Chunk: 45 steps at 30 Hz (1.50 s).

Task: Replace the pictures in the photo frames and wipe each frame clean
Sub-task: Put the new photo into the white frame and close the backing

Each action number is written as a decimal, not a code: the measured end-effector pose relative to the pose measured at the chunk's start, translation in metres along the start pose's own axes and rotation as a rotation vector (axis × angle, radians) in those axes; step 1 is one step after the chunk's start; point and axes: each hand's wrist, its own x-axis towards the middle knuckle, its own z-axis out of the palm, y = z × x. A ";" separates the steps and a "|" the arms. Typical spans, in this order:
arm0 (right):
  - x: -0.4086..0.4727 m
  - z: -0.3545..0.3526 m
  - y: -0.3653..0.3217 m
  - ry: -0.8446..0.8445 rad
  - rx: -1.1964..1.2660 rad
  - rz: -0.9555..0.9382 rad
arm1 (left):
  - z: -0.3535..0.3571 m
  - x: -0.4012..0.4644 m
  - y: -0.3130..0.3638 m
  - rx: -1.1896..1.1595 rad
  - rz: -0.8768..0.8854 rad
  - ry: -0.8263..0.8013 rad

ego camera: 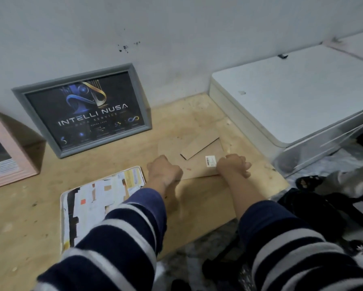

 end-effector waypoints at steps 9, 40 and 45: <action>-0.005 -0.002 -0.015 -0.057 0.779 -0.001 | -0.008 0.001 0.001 -0.123 -0.033 0.001; -0.174 0.084 -0.047 -0.535 0.734 -0.116 | -0.118 -0.090 -0.190 -0.127 -0.343 0.340; -0.177 0.092 -0.042 -0.506 0.696 -0.155 | -0.116 -0.101 -0.204 -0.192 -0.338 0.296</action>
